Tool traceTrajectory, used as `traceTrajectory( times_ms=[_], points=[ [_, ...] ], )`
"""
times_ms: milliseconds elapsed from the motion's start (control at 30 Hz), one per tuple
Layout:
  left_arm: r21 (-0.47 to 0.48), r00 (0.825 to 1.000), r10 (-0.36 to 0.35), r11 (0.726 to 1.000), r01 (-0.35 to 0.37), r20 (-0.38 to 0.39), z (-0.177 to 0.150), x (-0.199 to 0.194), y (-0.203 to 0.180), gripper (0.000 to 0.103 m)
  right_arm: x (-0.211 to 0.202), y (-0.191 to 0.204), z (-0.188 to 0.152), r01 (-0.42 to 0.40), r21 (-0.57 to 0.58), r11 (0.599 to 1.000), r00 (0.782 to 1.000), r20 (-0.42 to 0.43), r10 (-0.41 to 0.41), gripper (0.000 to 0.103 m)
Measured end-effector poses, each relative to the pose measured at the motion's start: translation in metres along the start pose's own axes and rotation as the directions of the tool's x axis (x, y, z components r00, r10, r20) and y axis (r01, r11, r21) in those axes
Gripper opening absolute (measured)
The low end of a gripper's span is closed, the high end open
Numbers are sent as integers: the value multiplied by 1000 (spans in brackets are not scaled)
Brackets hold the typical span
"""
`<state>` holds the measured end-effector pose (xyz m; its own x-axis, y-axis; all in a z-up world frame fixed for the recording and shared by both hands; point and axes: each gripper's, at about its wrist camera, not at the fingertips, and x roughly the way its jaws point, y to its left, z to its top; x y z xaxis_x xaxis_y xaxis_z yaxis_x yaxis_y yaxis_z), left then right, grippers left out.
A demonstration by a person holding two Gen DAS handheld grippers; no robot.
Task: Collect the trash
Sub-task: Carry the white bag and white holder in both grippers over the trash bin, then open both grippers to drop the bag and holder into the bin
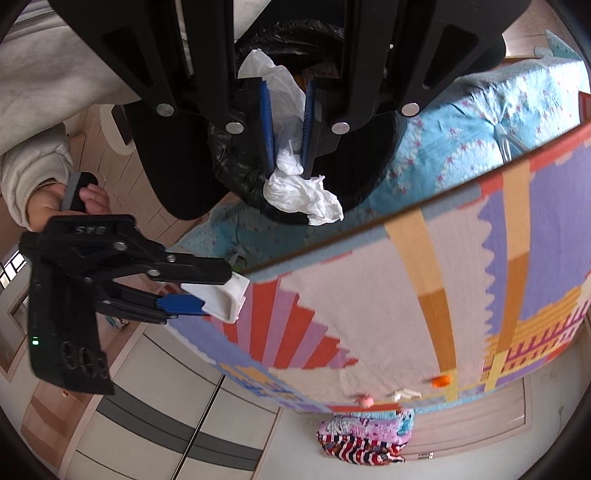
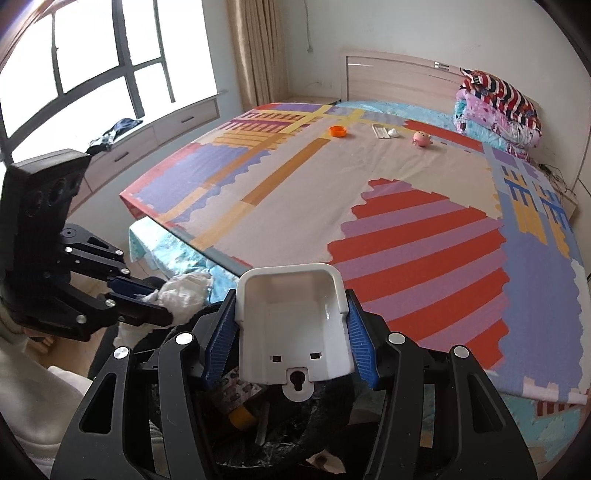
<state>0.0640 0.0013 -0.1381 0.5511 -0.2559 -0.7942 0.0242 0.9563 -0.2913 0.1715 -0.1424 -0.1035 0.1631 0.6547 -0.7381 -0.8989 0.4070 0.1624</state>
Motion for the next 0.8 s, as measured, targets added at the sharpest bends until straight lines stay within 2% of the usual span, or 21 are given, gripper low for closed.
traceTrajectory(
  times_ms=[333, 800],
  points=[
    [-38, 992, 1, 999, -6, -127, -28, 47, 9, 13, 31, 18, -35, -57, 17, 998, 993, -99, 59, 55],
    [-60, 961, 22, 997, -40, -277, -57, 108, 16, 13, 77, 29, -74, -65, 0, 998, 968, -241, 63, 55]
  ],
)
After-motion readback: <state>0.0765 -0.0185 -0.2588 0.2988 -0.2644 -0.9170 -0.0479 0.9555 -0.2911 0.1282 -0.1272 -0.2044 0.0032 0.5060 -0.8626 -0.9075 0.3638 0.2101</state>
